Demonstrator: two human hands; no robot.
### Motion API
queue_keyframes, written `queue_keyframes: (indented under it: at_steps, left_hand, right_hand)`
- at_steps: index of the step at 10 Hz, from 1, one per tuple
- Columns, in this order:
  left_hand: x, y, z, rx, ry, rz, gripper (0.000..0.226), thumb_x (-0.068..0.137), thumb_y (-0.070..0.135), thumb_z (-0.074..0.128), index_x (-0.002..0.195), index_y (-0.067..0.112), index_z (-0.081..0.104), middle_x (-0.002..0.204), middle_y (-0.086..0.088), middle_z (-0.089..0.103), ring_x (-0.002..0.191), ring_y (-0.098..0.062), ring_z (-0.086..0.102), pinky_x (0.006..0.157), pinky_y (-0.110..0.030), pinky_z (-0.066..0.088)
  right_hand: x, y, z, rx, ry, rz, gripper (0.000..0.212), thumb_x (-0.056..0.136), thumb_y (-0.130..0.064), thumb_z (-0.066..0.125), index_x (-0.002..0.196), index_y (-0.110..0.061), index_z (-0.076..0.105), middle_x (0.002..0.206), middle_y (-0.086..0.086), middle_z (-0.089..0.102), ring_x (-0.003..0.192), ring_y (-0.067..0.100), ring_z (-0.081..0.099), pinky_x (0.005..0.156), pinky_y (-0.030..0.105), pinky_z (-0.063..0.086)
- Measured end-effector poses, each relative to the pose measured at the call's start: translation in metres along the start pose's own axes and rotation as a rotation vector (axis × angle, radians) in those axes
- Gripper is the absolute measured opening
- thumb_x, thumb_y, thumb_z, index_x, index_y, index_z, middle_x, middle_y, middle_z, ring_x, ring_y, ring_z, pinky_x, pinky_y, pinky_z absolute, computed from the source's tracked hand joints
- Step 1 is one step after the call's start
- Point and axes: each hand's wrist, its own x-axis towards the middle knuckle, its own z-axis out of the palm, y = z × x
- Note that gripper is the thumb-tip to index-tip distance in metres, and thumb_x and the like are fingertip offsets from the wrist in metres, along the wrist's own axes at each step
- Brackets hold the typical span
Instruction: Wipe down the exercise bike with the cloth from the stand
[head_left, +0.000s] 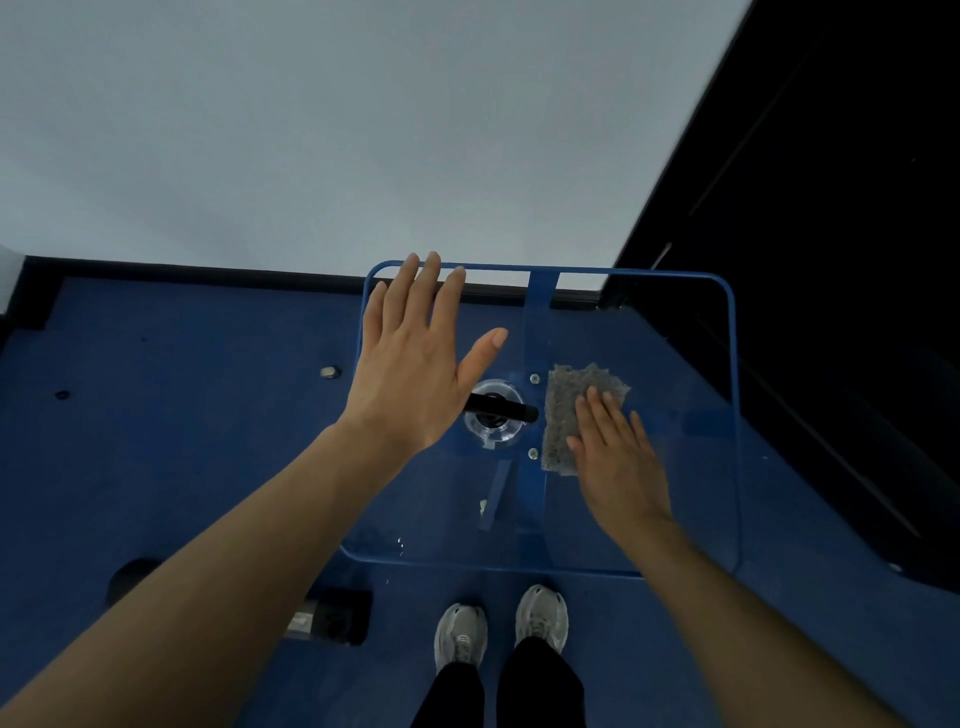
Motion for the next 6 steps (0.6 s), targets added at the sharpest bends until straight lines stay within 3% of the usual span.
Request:
queue_keyframes:
  at_steps: [1, 4, 5, 6]
  left_hand:
    - [-0.001, -0.001, 0.000, -0.001, 0.006, 0.000, 0.096, 0.080, 0.069, -0.013, 0.145, 0.009, 0.025, 0.154, -0.013, 0.019, 0.144, -0.026, 0.007, 0.115, -0.040, 0.003]
    - [-0.017, 0.000, -0.016, 0.060, -0.070, -0.011, 0.087, 0.081, 0.064, -0.004, 0.148, 0.013, 0.015, 0.157, -0.007, 0.005, 0.144, -0.020, -0.005, 0.114, -0.036, -0.007]
    - [-0.025, 0.003, -0.037, 0.092, -0.123, -0.039, 0.080, 0.085, 0.064, 0.000, 0.148, 0.014, 0.008, 0.157, -0.006, -0.003, 0.143, -0.019, -0.012, 0.114, -0.037, -0.010]
    - [-0.042, 0.001, -0.062, 0.172, -0.175, -0.033, 0.073, 0.089, 0.058, 0.006, 0.149, 0.015, 0.001, 0.157, -0.005, -0.011, 0.142, -0.020, -0.017, 0.115, -0.039, -0.008]
  right_hand:
    - [0.004, 0.003, 0.005, -0.033, -0.070, 0.039, 0.052, 0.096, -0.033, 0.008, 0.138, -0.013, -0.014, 0.149, 0.001, -0.016, 0.141, 0.019, -0.010, 0.114, 0.040, -0.002]
    - [-0.010, 0.004, -0.021, 0.008, -0.150, 0.082, 0.056, 0.098, -0.039, 0.014, 0.145, -0.014, -0.004, 0.156, 0.005, -0.006, 0.142, 0.022, -0.007, 0.115, 0.042, 0.000]
    - [-0.010, 0.001, -0.056, 0.083, -0.178, 0.110, 0.055, 0.099, -0.039, 0.016, 0.146, -0.017, -0.002, 0.156, 0.005, -0.003, 0.142, 0.021, -0.006, 0.117, 0.041, -0.001]
    - [-0.019, -0.008, -0.102, 0.113, -0.101, 0.128, 0.054, 0.099, -0.038, 0.017, 0.146, -0.017, 0.002, 0.156, 0.007, 0.004, 0.143, 0.022, 0.000, 0.117, 0.040, 0.002]
